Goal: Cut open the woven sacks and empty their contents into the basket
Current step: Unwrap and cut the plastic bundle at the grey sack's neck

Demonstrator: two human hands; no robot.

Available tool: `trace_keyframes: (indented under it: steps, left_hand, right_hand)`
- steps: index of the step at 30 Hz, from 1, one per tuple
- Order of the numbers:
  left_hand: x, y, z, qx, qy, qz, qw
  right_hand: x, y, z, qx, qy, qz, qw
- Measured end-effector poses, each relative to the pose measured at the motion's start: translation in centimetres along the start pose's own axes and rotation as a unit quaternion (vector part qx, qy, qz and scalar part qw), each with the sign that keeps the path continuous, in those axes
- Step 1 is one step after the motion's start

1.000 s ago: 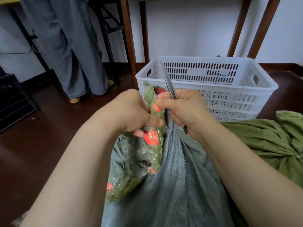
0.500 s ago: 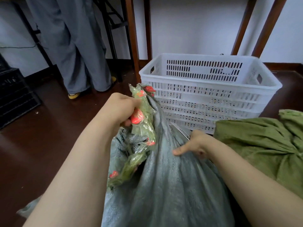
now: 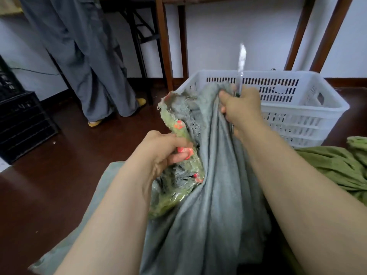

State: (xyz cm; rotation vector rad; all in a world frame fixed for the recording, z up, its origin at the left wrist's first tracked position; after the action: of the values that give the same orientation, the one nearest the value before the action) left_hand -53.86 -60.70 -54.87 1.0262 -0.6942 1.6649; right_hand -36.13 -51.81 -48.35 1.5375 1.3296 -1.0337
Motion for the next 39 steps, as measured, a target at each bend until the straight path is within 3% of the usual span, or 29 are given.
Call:
trace_keyframes:
  steps: [2, 4, 6, 10, 12, 14, 20, 31, 39]
  left_hand:
    - [-0.9, 0.2, -0.2, -0.004, 0.016, 0.023, 1.000]
    - [-2.1, 0.3, -0.3, -0.010, 0.038, 0.028, 0.999]
    - [-2.9, 0.2, -0.6, -0.010, 0.053, 0.038, 0.998]
    - [-2.5, 0.3, -0.7, -0.009, 0.053, 0.053, 0.997]
    - [-2.4, 0.3, -0.8, -0.020, 0.049, 0.047, 0.997]
    - [-2.3, 0.4, -0.7, -0.023, 0.043, 0.004, 0.999]
    - [-0.6, 0.2, -0.3, 0.010, -0.040, -0.187, 0.981]
    - [0.4, -0.3, 0.7, 0.022, -0.049, -0.129, 0.990]
    - [0.9, -0.2, 0.6, 0.032, -0.061, -0.164, 0.984]
  right_hand:
    - [2.0, -1.3, 1.2, -0.105, -0.070, 0.096, 0.987]
    - [4.9, -1.8, 2.9, -0.202, -0.132, 0.232, 0.942]
    - [5.7, -1.7, 3.9, -0.229, -0.138, 0.293, 0.918]
    - [4.0, -1.4, 4.5, -0.277, -0.127, 0.194, 0.932]
    - [2.6, -1.2, 5.4, -0.365, -0.107, 0.182, 0.907]
    - [1.2, -0.3, 5.9, -0.418, -0.073, 0.238, 0.874]
    - [-1.7, -0.1, 6.2, -0.430, -0.003, 0.360, 0.828]
    - [-3.5, -1.7, 7.3, -0.410, 0.079, 0.453, 0.788]
    - [-3.8, -2.0, 7.2, -0.388, 0.104, 0.501, 0.767]
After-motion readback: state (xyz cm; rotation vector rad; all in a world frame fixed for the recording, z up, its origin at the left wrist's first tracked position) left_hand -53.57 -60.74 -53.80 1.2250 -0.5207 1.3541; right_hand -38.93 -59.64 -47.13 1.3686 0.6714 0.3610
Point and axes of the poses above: each hand's wrist, its own z-axis away from the middle knuckle, its own y-axis out of the back of the hand, x = y × z, the point moved 9 cm from there along -z, towards the middle knuckle, and after that the axes turned 11 degrees about y, right-handed, at the moved point
